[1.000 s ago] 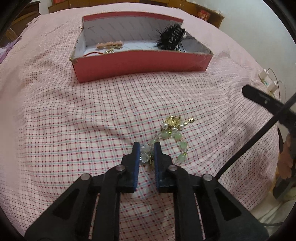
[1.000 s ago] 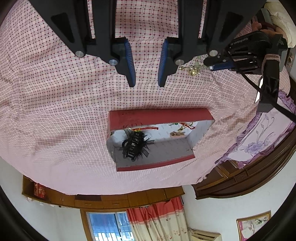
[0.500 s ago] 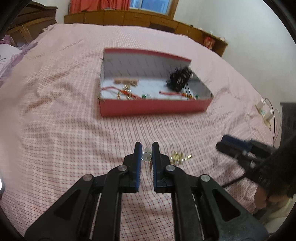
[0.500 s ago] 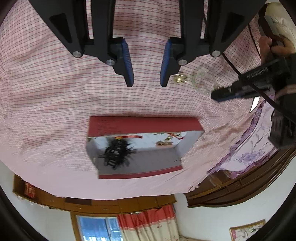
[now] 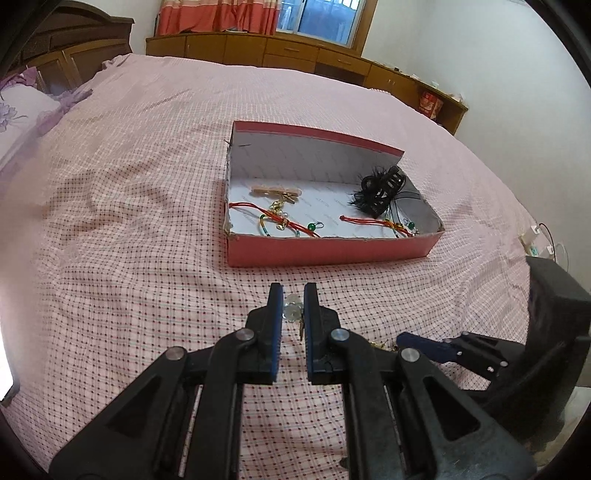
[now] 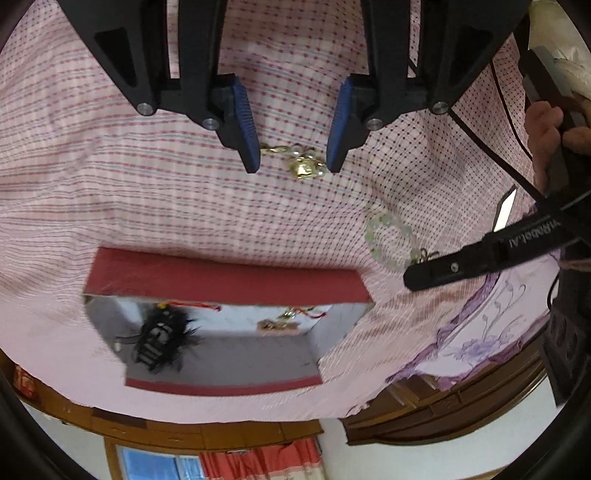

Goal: Organize jewelry
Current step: 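Grasp the clear bead bracelet with the left gripper while the right grasps the gold pendant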

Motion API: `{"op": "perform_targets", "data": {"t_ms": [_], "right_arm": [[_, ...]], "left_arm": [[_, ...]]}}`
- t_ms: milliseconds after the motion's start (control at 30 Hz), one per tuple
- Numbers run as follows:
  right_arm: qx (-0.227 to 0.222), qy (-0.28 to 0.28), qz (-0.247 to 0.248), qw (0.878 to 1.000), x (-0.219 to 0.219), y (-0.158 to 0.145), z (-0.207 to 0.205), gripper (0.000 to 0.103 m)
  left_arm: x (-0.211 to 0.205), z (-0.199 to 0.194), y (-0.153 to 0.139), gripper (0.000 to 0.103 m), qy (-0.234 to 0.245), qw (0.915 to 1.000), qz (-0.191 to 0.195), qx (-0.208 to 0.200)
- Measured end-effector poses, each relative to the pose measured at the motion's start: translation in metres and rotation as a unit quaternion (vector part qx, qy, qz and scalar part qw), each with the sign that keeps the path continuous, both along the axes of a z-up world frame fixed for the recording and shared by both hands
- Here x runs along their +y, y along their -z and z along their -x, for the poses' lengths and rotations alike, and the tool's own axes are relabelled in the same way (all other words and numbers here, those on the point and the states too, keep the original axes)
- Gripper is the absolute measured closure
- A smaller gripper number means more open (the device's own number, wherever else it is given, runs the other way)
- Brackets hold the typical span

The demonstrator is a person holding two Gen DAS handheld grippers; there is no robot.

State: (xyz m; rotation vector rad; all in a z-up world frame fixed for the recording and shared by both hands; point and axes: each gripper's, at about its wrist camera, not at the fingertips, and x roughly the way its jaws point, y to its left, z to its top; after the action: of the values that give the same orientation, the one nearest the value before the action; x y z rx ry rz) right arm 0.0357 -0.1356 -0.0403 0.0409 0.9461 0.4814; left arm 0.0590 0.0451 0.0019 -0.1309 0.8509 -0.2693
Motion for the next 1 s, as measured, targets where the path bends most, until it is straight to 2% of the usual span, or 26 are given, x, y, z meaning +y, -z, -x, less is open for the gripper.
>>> {"op": "perform_targets", "data": {"t_ms": [300, 400, 533, 833, 1000], "right_arm": [[0.015, -0.017, 0.012, 1.000, 0.018, 0.019, -0.010, 0.062], [0.006, -0.018, 0.022, 1.000, 0.018, 0.020, -0.011, 0.073], [0.006, -0.018, 0.009, 1.000, 0.014, 0.019, -0.011, 0.074], [-0.009, -0.010, -0.017, 1.000, -0.003, 0.005, -0.004, 0.076], [-0.031, 0.004, -0.032, 0.999, -0.021, -0.011, 0.001, 0.076]], "left_arm": [[0.006, -0.002, 0.004, 0.101, -0.012, 0.9999, 0.007, 0.006], [0.005, -0.003, 0.005, 0.101, -0.012, 0.9999, 0.006, 0.007], [0.004, -0.003, 0.004, 0.101, -0.012, 0.9999, 0.005, 0.009], [-0.003, 0.001, -0.007, 0.101, -0.011, 0.9999, 0.004, -0.005], [-0.009, 0.005, -0.016, 0.101, -0.009, 0.9998, 0.001, -0.019]]}}
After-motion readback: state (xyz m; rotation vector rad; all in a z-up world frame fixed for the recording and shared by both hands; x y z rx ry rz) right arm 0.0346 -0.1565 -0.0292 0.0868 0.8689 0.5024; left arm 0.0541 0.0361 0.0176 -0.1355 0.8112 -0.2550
